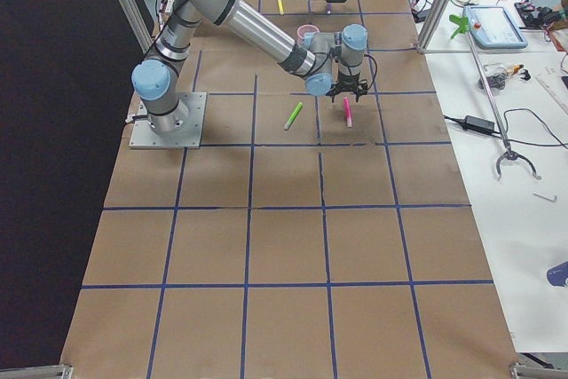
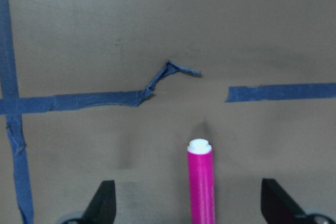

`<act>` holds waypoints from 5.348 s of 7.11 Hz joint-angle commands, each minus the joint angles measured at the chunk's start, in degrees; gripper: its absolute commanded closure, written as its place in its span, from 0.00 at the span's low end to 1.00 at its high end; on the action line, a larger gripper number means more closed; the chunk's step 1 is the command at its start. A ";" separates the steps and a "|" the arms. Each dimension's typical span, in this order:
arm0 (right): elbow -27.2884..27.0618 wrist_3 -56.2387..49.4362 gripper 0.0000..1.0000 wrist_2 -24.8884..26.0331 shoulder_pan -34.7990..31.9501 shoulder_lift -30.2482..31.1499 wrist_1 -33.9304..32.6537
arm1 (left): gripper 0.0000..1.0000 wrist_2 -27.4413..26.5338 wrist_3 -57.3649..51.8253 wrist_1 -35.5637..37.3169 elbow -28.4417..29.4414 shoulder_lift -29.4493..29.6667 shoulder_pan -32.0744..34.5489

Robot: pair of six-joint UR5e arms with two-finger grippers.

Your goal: Insert purple and pink pens into pink cup

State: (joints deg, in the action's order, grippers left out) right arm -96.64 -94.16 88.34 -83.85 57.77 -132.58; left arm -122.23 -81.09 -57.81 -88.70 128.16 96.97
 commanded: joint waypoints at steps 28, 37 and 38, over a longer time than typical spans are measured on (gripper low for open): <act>-22.79 36.94 0.95 -41.84 -13.00 25.74 -32.04 | 0.90 3.62 -7.24 6.05 -7.52 -13.08 -3.88; -23.59 37.47 0.94 -41.06 -16.17 15.89 -39.25 | 0.96 28.19 -4.43 -26.82 -5.95 -34.73 -5.65; -23.68 37.47 0.93 -40.97 -16.17 15.02 -39.51 | 0.96 28.19 -4.43 -26.92 -5.95 -34.91 -5.74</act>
State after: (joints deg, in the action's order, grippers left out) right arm -120.29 -56.61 47.25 -99.94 73.75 -171.77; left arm -94.41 -85.89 -83.91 -94.64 93.79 91.30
